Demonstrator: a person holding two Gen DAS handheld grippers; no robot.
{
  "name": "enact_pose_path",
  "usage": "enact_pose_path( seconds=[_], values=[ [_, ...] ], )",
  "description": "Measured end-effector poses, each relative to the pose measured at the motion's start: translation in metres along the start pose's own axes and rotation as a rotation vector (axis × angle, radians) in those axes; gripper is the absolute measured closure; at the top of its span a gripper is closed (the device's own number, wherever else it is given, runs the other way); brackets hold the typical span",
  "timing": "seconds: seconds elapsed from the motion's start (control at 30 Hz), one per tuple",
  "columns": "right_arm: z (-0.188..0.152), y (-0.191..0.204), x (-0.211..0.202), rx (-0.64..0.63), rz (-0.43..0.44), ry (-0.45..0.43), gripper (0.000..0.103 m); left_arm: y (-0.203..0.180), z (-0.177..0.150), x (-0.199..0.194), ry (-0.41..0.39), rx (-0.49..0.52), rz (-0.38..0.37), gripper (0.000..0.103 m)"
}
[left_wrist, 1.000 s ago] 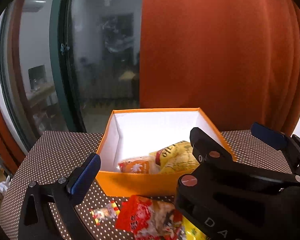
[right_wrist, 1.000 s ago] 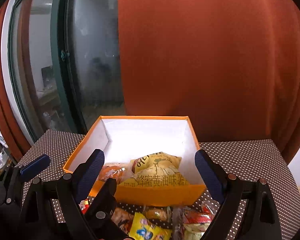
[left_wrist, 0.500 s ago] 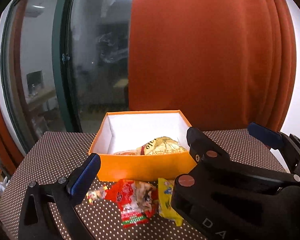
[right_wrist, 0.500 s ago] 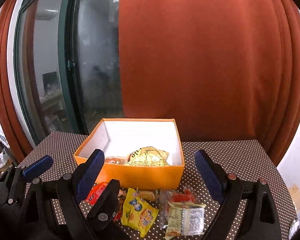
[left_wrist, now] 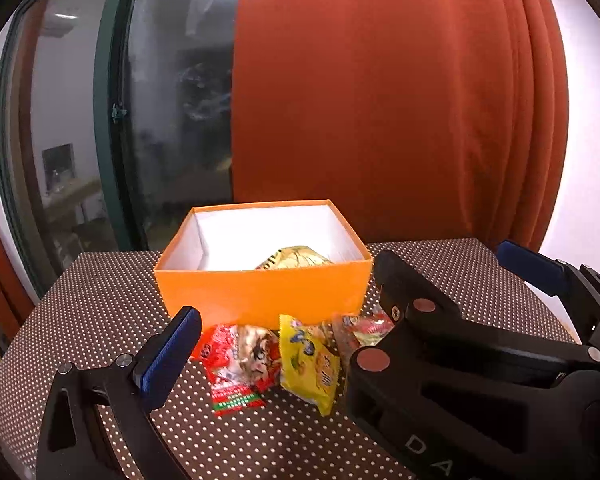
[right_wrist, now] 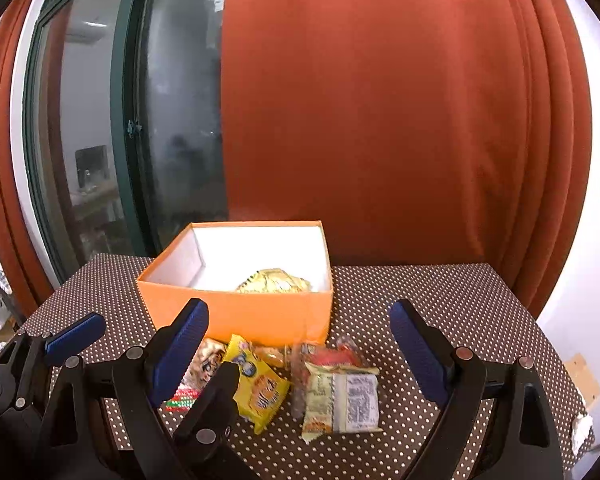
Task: Organize snacks
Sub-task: 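Move both tools back down to the remaining snack packets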
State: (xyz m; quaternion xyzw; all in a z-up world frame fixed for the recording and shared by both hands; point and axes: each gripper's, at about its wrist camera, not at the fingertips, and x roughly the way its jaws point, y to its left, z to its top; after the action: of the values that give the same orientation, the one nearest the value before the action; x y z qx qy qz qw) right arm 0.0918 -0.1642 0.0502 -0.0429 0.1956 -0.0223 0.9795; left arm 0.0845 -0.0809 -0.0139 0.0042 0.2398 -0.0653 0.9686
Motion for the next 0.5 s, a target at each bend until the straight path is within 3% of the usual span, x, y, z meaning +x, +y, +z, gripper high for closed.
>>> enact_pose_path(
  seconds=[0.33, 0.5],
  values=[
    [-0.035, -0.018, -0.002, 0.021, -0.023, -0.004, 0.009, -0.017, -0.029, 0.007, 0.006, 0.019, -0.015, 0.000],
    [-0.056, -0.025, 0.016, 0.033, -0.029, 0.034, 0.009, -0.022, -0.047, 0.029, 0.048, 0.039, -0.004, 0.000]
  ],
)
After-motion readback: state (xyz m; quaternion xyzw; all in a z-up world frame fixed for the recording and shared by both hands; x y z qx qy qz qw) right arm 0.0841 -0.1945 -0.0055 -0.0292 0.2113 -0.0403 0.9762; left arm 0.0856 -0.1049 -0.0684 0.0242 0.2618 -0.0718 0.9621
